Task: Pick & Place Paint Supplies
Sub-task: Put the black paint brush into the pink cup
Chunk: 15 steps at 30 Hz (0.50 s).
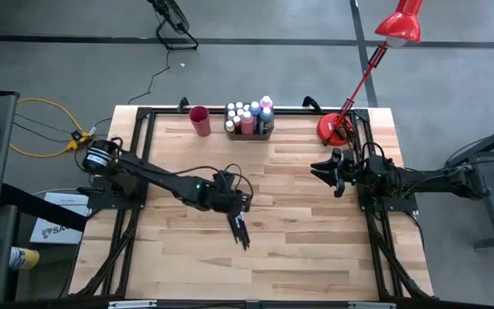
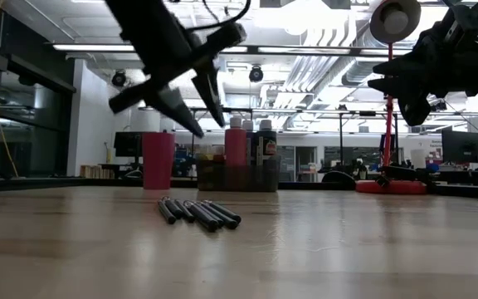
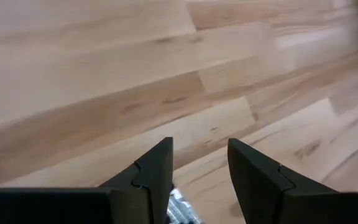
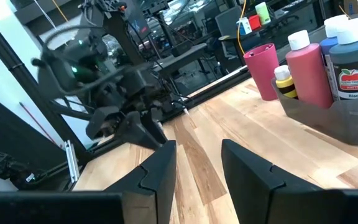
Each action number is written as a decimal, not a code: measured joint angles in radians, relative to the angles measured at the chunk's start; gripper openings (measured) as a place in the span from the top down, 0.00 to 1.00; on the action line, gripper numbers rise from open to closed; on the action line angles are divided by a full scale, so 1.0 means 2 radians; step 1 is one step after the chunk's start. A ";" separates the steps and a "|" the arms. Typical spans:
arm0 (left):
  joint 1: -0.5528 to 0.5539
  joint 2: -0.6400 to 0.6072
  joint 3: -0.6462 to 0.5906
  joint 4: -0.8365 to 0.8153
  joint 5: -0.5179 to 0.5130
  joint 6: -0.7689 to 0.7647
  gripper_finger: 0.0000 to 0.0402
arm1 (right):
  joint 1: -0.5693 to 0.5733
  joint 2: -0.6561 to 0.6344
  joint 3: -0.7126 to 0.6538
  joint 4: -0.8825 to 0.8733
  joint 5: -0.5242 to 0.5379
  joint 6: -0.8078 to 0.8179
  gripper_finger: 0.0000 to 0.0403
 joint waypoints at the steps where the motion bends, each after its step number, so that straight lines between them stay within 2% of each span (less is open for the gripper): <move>1: 0.001 0.000 0.012 -0.022 -0.001 0.008 0.63 | 0.000 0.000 0.000 0.000 0.000 0.000 0.70; 4: 0.012 0.000 0.055 -0.087 0.013 0.056 0.63 | 0.000 0.000 0.000 0.000 0.000 0.000 0.70; 6: 0.021 -0.001 0.084 -0.137 0.036 0.122 0.63 | 0.000 0.000 0.000 0.000 0.000 0.000 0.70; 9: 0.036 -0.001 0.111 -0.146 0.075 0.293 0.63 | 0.000 0.000 0.000 0.000 0.000 0.000 0.70; 15: 0.054 -0.001 0.124 -0.150 0.196 0.607 0.63 | 0.000 0.000 0.000 0.000 0.000 0.000 0.70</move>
